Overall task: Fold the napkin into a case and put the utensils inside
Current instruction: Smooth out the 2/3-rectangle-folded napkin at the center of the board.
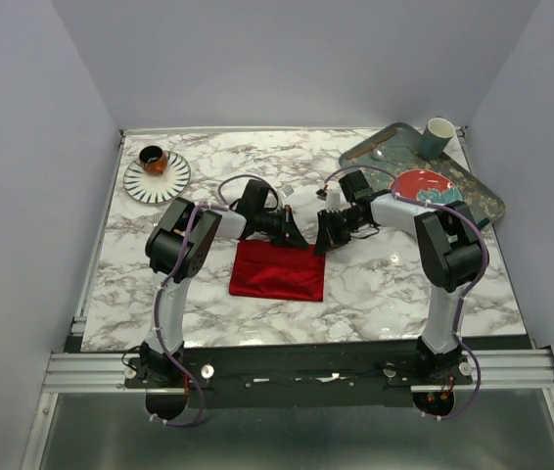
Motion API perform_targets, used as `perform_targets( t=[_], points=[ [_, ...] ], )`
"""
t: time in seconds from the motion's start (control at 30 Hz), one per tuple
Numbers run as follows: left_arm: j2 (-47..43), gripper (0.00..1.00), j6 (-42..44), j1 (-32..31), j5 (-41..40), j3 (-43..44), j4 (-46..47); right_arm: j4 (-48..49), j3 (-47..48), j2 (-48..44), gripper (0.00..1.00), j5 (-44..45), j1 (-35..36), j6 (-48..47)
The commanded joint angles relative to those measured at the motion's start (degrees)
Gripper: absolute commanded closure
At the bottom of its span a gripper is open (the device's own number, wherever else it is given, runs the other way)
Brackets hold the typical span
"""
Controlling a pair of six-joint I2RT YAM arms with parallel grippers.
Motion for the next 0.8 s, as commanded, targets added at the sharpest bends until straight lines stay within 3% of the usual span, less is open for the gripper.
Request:
perform_targets(
  t=[0.0, 0.2, 0.43, 0.77],
  points=[
    [2.0, 1.0, 4.87, -0.37, -6.16, 0.54, -7.1, -4.87, 0.79, -3.54, 0.78, -0.94, -1.07, 0.26],
    [2.53, 1.0, 5.31, -0.46, -6.34, 0.37, -7.46, -5.77, 4.31, -6.45, 0.72, -8.86, -1.87, 3.68],
    [2.79, 1.0, 5.84, -0.46, -6.43, 1.16, -8.42, 0.47, 3.79, -0.12, 0.75, -16.59, -1.78, 12.56],
    [3.32, 1.0, 5.93, -0.37, -6.52, 0.98, -8.78, 1.09, -2.36, 5.07, 0.78, -12.13, -1.7, 10.73]
  ],
)
